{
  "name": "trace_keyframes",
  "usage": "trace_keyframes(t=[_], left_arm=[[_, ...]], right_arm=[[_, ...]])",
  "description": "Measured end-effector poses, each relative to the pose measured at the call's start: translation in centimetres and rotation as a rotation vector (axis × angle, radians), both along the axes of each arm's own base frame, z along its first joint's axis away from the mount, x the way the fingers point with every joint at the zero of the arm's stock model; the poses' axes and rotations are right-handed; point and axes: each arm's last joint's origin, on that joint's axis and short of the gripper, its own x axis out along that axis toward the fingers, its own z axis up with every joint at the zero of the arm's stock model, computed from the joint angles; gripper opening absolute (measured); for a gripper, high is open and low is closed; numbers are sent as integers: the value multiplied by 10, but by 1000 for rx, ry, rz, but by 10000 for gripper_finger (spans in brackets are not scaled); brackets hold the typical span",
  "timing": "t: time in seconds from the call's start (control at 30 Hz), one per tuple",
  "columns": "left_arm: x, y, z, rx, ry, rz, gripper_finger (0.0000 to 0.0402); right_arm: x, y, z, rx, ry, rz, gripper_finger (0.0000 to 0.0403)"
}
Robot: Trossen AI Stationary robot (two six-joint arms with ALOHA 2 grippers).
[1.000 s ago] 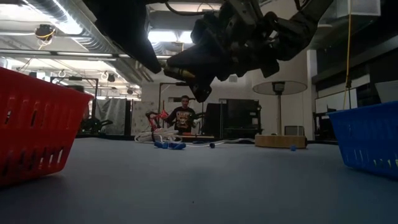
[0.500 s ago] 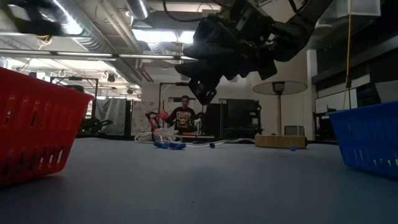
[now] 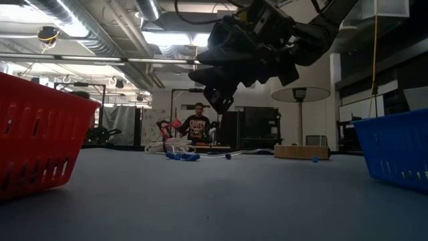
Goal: Sort crayons
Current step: Put the yellow crayon into the blue basket, then return to Home Position
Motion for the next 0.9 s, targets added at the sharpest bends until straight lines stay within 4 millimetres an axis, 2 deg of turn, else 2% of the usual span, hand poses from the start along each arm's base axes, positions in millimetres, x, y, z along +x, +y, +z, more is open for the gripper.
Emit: trace_keyframes(t=[0.27, 0.43, 0.6, 0.73, 0.83, 0.9], left_arm=[[-17, -10, -1, 60, 87, 135, 29], [-18, -11, -1, 105, 37, 177, 63], [-15, -9, -2, 152, -48, 200, 97], [-10, -9, -2, 189, -189, 188, 105], [0, -7, 0, 237, -378, 135, 92], [9, -4, 1, 285, -497, 90, 77]], right_arm=[[0, 0, 0, 0, 0, -1, 124], [0, 0, 0, 6, 2, 7, 122], [-2, 0, 4, 7, 1, 8, 92], [-7, 1, 26, -1, -64, 24, 50], [-17, 1, 52, -18, -112, 36, 13], [-26, 2, 71, -27, -141, 37, 5]])
